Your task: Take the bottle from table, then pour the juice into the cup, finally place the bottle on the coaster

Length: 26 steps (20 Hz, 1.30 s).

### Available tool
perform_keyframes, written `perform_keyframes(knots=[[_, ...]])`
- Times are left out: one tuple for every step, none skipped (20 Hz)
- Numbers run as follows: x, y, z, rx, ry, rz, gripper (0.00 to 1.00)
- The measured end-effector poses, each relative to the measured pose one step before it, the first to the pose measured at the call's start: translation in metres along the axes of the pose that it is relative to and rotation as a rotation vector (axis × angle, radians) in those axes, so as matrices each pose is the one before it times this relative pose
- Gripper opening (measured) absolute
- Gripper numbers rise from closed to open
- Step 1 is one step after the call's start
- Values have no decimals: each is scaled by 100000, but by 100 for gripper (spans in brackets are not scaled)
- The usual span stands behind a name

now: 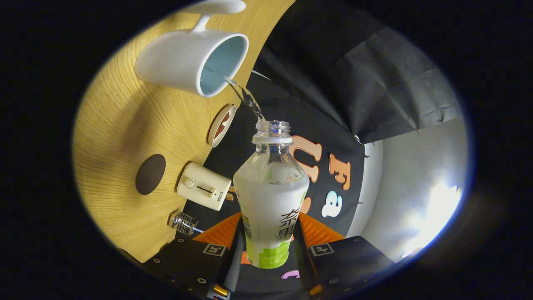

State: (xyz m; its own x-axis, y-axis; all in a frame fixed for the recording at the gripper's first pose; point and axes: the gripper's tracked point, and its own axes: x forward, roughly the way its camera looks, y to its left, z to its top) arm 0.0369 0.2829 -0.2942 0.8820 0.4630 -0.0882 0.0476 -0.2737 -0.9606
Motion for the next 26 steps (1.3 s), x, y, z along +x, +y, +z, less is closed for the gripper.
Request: perform_keyframes(knots=[[-242,-87,92,-933,-642,-279,58],[-122,-71,92,-1300,-598,-409,58],[51,-76,-62,-1085,-467,-246,58],[115,-64,46,-784,-329,-81,58],[150,-71,-140,-768,-383,-252,58],[260,-77,-72,-667,-335,-178,58],[0,-100,37,-438,-457,-369,58],[-51,19,110,-448,-668,-212,58],[147,-113,-35,-1020,-685,-258,58],[88,-154,43,-1339,-489,-378,58],[41,-134,58,-1068,-481,-261,58],[13,-199,75,-745,-505,-411,58],[-13,-161,-7,-335,-457,-383,58],[39,-42,1,141,-308,-222,58],[274,85,-42,-306,-552,-376,58],[237,-26,-86,-1245,-367,-341,58],[-20,-236,-11,-1486,-253,-424,58],[-1,-244,-7,-1037,-299,-449,58],[-7,-325,183,-429,-369,-329,58],[-23,-177,210,-13,-399,-537,58],[36,-85,158,-189,-497,-485,58],[59,-220,226,-466,-618,-759,58],[195,-114,121,-716,-621,-583,58],[114,-161,64,-694,-457,-589,58],[120,-89,176,-507,-646,-343,58],[116,-81,84,-230,-589,-481,58]])
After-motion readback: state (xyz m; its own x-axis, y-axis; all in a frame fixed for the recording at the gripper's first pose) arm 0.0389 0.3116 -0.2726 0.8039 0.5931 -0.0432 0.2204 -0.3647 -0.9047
